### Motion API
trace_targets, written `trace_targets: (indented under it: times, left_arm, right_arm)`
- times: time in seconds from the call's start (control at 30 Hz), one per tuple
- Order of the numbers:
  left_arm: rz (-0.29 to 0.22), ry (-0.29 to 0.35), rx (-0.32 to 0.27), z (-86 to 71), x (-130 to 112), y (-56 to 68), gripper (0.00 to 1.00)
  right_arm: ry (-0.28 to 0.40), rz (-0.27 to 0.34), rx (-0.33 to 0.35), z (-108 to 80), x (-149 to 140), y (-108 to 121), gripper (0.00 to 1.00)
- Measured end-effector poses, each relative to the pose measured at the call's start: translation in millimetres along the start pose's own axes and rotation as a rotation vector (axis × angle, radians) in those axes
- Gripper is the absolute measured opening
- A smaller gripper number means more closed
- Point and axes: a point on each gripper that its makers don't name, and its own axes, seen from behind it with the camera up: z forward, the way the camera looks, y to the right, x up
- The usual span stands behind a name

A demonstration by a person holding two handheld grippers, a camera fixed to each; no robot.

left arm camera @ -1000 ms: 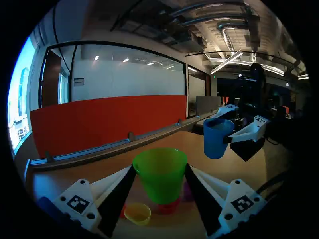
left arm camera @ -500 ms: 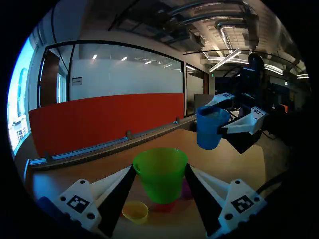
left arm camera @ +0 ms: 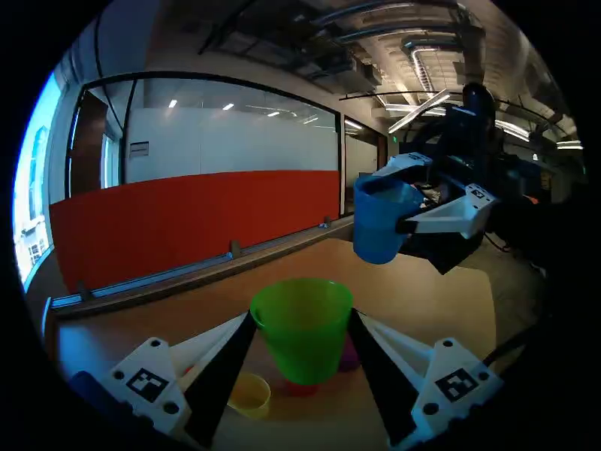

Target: Pour water

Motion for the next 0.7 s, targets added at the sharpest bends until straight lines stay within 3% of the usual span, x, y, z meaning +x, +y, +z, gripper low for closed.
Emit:
trace_targets:
  times: [0.7]
  left_arm:
    - [0.008, 0.0, -0.059, 2.5, -13, 13.1, 0.88]
  right_arm:
    - [-0.019, -0.123, 0.01, 13.5, 12, 6, 0.91]
